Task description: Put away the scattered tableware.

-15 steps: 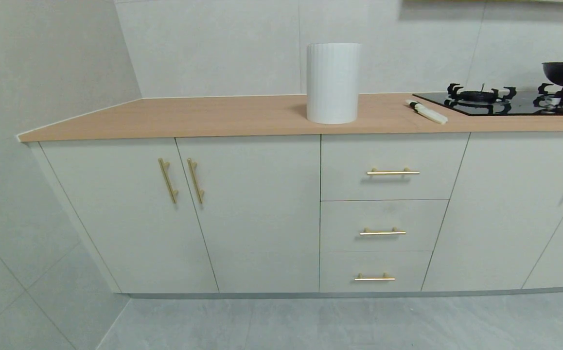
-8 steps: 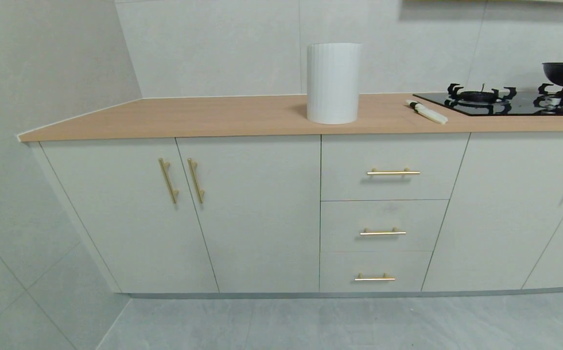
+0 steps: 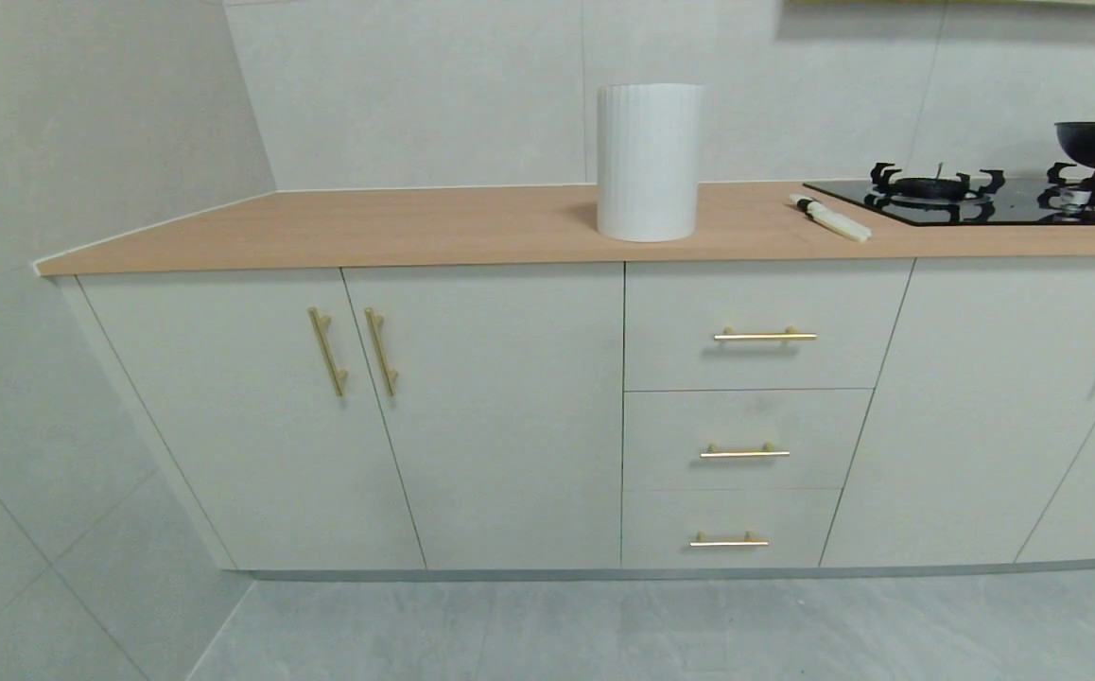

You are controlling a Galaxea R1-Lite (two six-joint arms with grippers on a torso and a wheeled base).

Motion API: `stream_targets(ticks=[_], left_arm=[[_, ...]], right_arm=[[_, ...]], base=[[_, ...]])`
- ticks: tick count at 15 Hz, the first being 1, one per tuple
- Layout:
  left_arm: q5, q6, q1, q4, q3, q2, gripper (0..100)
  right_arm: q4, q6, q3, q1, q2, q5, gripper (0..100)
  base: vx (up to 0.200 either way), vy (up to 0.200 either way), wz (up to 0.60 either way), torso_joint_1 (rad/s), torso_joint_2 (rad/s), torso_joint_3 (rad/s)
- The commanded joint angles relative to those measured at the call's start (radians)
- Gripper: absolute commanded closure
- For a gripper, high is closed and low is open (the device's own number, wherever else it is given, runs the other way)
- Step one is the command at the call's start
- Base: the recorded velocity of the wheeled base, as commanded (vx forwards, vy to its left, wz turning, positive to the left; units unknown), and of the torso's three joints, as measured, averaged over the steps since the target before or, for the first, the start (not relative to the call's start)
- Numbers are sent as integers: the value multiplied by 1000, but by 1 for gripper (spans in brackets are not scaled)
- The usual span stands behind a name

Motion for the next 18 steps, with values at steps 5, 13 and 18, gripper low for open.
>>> stream_targets(ticks=[5,13,18], left_arm=[[0,0,0,0,0,0,0],[-1,23,0,0,0,0,0],[-1,14,0,0,0,0,0]], right_arm=[[57,4,44,1,2,33,0],[57,32,44,1,2,37,0],[57,33,44,1,2,39,0]], base=[[0,0,0,0,0,0],[0,0,0,0,0,0],[0,0,0,0,0,0]])
